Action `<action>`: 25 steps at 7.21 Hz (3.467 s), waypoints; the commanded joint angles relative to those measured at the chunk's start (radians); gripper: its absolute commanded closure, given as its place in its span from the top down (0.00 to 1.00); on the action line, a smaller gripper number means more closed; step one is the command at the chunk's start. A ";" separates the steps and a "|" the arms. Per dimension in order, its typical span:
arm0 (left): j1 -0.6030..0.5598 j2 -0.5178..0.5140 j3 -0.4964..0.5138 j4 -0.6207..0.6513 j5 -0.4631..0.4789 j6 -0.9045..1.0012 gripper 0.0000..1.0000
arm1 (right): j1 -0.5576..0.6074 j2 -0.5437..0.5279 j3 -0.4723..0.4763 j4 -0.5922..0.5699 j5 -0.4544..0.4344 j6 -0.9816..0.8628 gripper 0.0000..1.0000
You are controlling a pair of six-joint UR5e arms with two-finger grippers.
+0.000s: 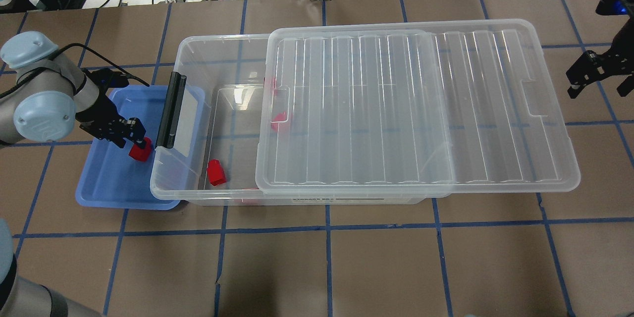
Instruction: Place red block in blue tray from box
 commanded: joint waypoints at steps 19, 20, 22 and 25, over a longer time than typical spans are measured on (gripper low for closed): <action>-0.427 0.211 0.367 -0.439 0.050 -0.542 1.00 | 0.324 -0.006 0.053 -0.072 0.041 0.371 1.00; -0.426 0.209 0.354 -0.439 0.049 -0.542 1.00 | 0.324 -0.006 0.053 -0.070 0.041 0.369 1.00; -0.423 0.215 0.355 -0.440 0.046 -0.540 1.00 | 0.336 -0.006 0.053 -0.070 0.042 0.369 1.00; -0.415 0.215 0.374 -0.440 0.043 -0.540 1.00 | 0.352 -0.005 0.048 -0.072 0.041 0.369 1.00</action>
